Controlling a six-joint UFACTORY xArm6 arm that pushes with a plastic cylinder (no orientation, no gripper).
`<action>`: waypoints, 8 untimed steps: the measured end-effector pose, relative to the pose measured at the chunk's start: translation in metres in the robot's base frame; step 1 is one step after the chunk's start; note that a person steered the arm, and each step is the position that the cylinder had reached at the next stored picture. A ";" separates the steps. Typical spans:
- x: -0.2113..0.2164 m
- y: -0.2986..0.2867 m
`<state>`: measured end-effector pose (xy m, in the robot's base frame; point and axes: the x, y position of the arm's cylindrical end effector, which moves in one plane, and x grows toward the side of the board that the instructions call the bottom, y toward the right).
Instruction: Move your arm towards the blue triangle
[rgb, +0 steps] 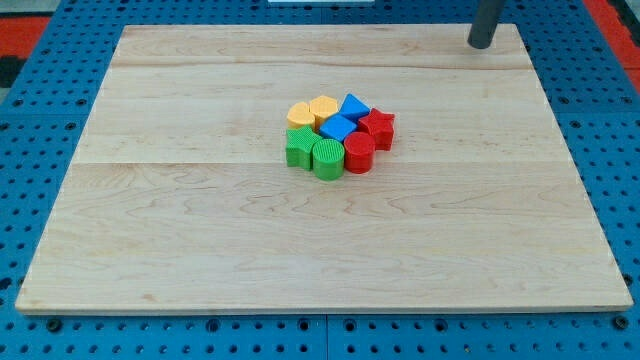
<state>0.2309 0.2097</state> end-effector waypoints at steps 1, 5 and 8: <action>0.002 -0.021; 0.034 -0.068; 0.058 -0.116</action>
<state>0.2890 0.0938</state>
